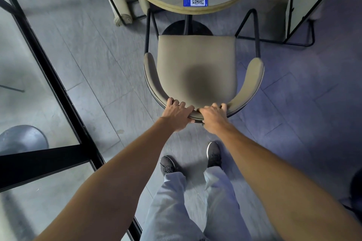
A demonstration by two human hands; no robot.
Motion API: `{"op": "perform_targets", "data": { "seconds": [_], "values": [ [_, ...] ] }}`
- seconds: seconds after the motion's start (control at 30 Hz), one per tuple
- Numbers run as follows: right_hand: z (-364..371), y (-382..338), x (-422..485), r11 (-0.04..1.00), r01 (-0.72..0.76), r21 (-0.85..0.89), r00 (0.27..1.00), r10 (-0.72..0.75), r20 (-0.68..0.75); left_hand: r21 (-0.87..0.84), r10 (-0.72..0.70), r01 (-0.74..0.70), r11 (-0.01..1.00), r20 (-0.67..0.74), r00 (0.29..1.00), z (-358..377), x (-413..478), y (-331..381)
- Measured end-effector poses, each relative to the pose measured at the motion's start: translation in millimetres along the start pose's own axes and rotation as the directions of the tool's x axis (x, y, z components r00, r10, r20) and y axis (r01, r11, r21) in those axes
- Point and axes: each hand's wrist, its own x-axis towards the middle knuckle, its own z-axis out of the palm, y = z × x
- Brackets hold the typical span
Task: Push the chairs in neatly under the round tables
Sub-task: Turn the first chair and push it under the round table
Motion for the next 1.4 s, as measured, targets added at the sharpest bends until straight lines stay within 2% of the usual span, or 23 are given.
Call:
{"op": "perform_targets", "data": {
  "seconds": [0.2, 0.53, 0.83, 1.4],
  "values": [
    [-4.6, 2.4, -1.2, 1.0, 0.026, -0.003, 1.0, -0.026, 0.01, 0.014, -0.021, 0.022, 1.0, -0.016, 1.0, -2.0, -2.1, 3.9],
    [-8.5, 38.9, 10.9, 0.995, 0.094, -0.016, 0.991, -0.095, -0.091, 0.017, -0.072, 0.072, 0.997, -0.012, 0.997, -17.7, 22.1, 20.6],
    [-19.6, 62.8, 17.7, 0.99, 0.143, -0.004, 0.986, -0.143, -0.084, 0.032, -0.081, 0.081, 0.996, -0.01, 0.997, -28.4, 37.5, 32.6],
    [-9.9, 10.1, -0.1, 0.989, 0.136, 0.052, 0.989, -0.133, -0.07, 0.079, -0.05, 0.049, 0.996, 0.006, 0.999, -17.1, -5.2, 4.8]
  ]
}}
